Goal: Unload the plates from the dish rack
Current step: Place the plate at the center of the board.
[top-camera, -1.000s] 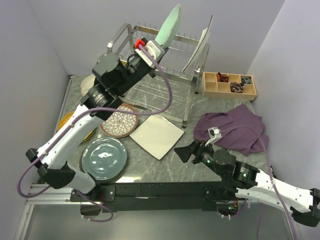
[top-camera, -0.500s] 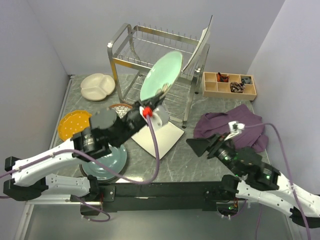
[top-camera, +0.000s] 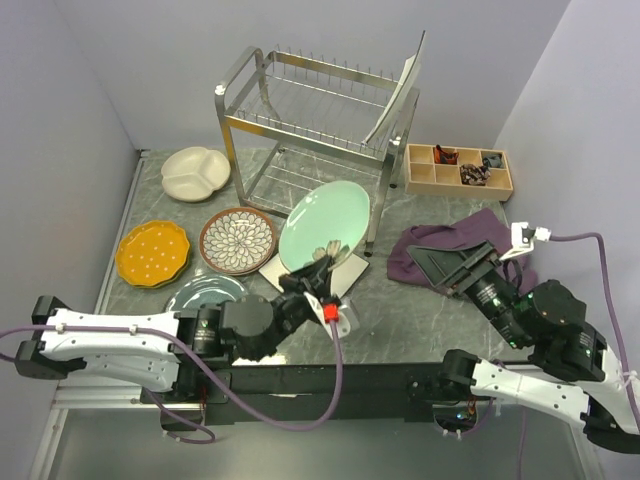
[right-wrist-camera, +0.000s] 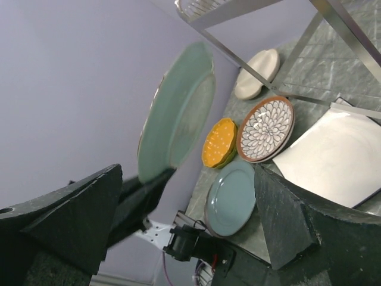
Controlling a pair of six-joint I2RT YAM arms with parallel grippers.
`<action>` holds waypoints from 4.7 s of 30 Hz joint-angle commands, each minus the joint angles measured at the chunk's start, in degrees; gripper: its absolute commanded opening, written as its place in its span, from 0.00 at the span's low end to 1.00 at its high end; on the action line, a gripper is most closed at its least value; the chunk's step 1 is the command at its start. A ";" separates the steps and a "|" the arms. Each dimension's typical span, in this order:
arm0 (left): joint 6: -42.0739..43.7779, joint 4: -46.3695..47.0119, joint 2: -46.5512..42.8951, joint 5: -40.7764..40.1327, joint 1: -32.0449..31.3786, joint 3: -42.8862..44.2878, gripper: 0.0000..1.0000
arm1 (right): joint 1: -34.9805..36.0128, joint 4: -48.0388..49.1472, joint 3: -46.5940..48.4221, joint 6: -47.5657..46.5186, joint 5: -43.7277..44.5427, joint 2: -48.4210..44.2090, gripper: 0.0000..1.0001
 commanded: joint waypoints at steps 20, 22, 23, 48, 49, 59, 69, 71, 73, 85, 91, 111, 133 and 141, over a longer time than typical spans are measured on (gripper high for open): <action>2.16 27.74 12.98 -9.98 -8.23 -11.14 0.01 | -0.05 -1.04 -10.07 9.43 1.71 11.34 0.85; 2.78 28.19 14.82 -10.95 -9.02 -10.89 0.01 | -0.05 -0.78 -12.10 10.40 1.88 11.43 0.83; 2.86 28.88 15.52 -10.96 -9.20 -10.88 0.01 | -0.05 -0.26 -12.63 10.58 1.88 11.51 0.82; -17.43 26.78 12.28 5.39 -8.67 -14.93 0.64 | -0.92 13.64 -29.50 15.59 4.60 -4.30 0.00; -17.61 26.69 12.37 5.91 -8.59 -14.84 0.66 | -1.10 13.55 -29.51 15.59 4.69 -4.39 0.00; -34.42 18.19 10.35 12.15 -5.79 -10.19 0.83 | -1.89 11.36 -28.98 13.84 6.10 -7.20 0.00; -70.33 0.33 -4.06 29.26 16.97 -7.80 0.76 | -1.98 7.39 -29.15 5.85 0.40 -17.83 0.00; -74.71 0.06 -6.86 33.14 22.14 -9.03 0.76 | -1.98 7.75 -28.89 4.79 -1.62 -18.72 0.00; -77.02 0.85 -8.02 38.40 24.80 -10.88 0.76 | -1.98 8.71 -28.80 3.55 -4.61 -20.12 0.00; -80.28 0.38 -4.16 43.34 28.07 -12.37 0.70 | -1.98 13.37 -29.68 1.88 -12.44 -24.61 0.00; -84.31 10.93 -2.32 53.72 28.24 -17.82 0.54 | -1.98 12.94 -29.15 1.09 -12.97 -25.75 0.00; -101.89 36.70 -2.05 61.64 33.95 -32.77 0.01 | -1.98 -8.05 -21.69 6.27 7.49 -25.84 0.86; -106.39 55.00 43.11 57.78 32.82 -9.75 0.01 | -1.98 -10.62 -8.32 0.48 6.63 -19.86 1.00; -107.17 57.89 52.87 53.39 29.04 -5.61 0.01 | -1.98 -10.97 -8.32 0.12 6.19 -20.21 1.00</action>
